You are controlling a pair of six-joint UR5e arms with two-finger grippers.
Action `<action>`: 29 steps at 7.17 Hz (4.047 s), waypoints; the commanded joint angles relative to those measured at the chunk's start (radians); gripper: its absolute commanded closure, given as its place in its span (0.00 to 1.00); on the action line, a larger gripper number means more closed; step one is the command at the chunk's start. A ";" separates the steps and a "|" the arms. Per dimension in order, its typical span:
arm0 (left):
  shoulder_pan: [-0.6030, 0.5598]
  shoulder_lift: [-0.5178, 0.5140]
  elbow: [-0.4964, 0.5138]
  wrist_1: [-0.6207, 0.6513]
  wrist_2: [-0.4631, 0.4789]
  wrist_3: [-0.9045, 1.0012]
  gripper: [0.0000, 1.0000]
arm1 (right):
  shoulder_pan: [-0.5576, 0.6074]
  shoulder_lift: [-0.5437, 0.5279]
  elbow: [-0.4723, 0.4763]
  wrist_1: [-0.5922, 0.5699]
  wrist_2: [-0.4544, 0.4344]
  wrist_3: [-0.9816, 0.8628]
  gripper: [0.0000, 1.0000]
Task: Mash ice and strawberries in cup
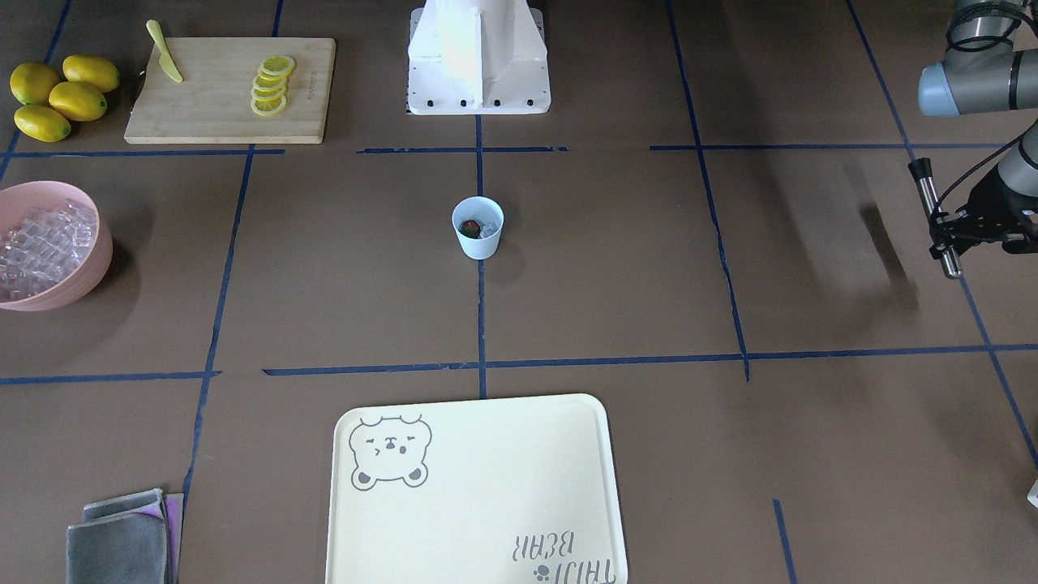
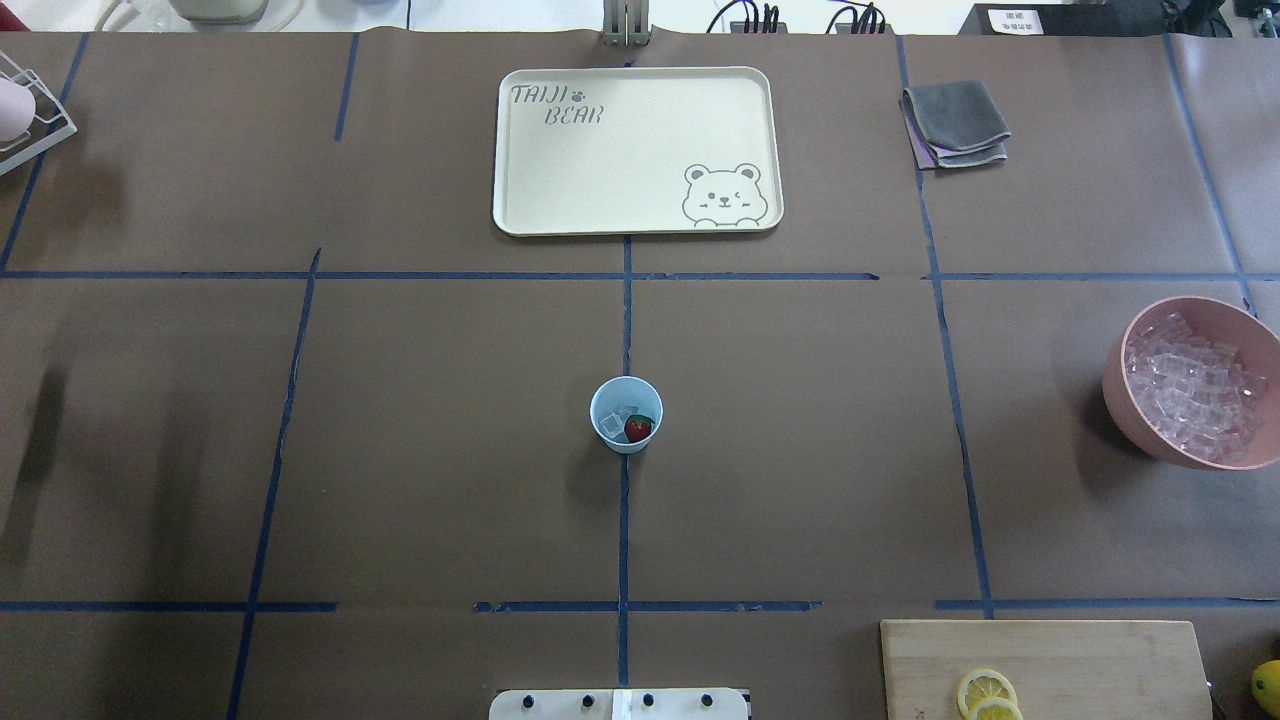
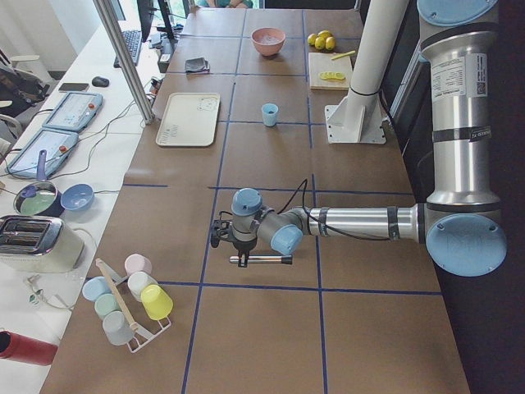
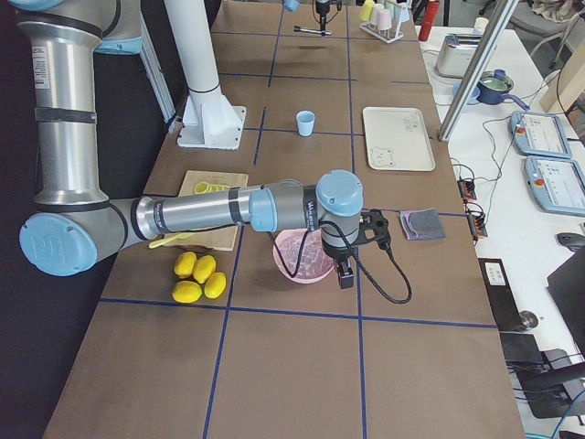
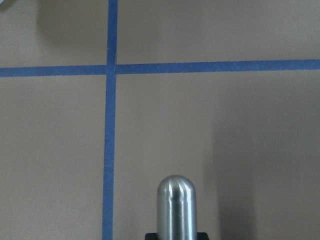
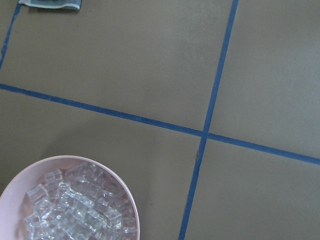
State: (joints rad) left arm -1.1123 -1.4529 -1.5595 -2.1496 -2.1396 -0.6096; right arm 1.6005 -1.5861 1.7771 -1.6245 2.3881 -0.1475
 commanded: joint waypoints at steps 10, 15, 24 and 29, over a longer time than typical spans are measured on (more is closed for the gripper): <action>0.034 -0.021 0.056 -0.047 0.033 0.039 0.01 | -0.001 0.009 0.005 0.000 -0.001 0.013 0.01; -0.059 -0.023 -0.067 0.146 -0.020 0.173 0.00 | -0.001 0.011 0.004 0.000 -0.004 0.011 0.01; -0.521 -0.110 -0.031 0.634 -0.301 0.745 0.00 | 0.009 -0.008 -0.089 -0.012 0.026 0.003 0.01; -0.521 -0.116 -0.034 0.636 -0.253 0.708 0.00 | 0.085 0.009 -0.185 -0.005 0.086 -0.043 0.01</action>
State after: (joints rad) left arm -1.6336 -1.5720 -1.5931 -1.5142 -2.4073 0.1085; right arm 1.6817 -1.5800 1.5874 -1.6300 2.4726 -0.1973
